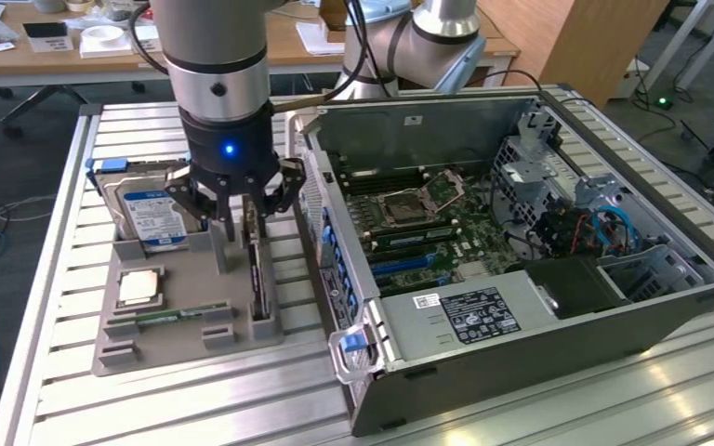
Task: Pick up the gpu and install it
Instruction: 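Pick up the gpu and move the gpu toward the slot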
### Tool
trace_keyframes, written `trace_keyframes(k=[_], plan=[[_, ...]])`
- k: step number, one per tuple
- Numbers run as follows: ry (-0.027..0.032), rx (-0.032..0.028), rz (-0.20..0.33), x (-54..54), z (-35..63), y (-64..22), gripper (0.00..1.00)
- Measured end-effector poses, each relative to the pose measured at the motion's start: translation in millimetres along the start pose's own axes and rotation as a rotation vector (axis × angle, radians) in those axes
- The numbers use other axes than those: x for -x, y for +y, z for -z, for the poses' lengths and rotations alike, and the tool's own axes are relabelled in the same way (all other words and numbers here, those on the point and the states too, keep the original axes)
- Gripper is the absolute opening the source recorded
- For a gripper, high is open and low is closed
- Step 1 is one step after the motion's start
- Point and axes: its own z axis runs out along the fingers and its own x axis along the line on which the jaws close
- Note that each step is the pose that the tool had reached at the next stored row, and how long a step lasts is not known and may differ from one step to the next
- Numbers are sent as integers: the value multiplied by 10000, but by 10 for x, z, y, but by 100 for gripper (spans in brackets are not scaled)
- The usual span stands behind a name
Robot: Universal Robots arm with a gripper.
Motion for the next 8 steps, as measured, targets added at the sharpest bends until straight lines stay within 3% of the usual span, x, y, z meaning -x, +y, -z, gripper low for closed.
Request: trace_keyframes(k=[7, 8], plan=[[-2, 2, 0, 0, -53, -2, 42], [-1, 4, 0, 0, -96, -4, 42]])
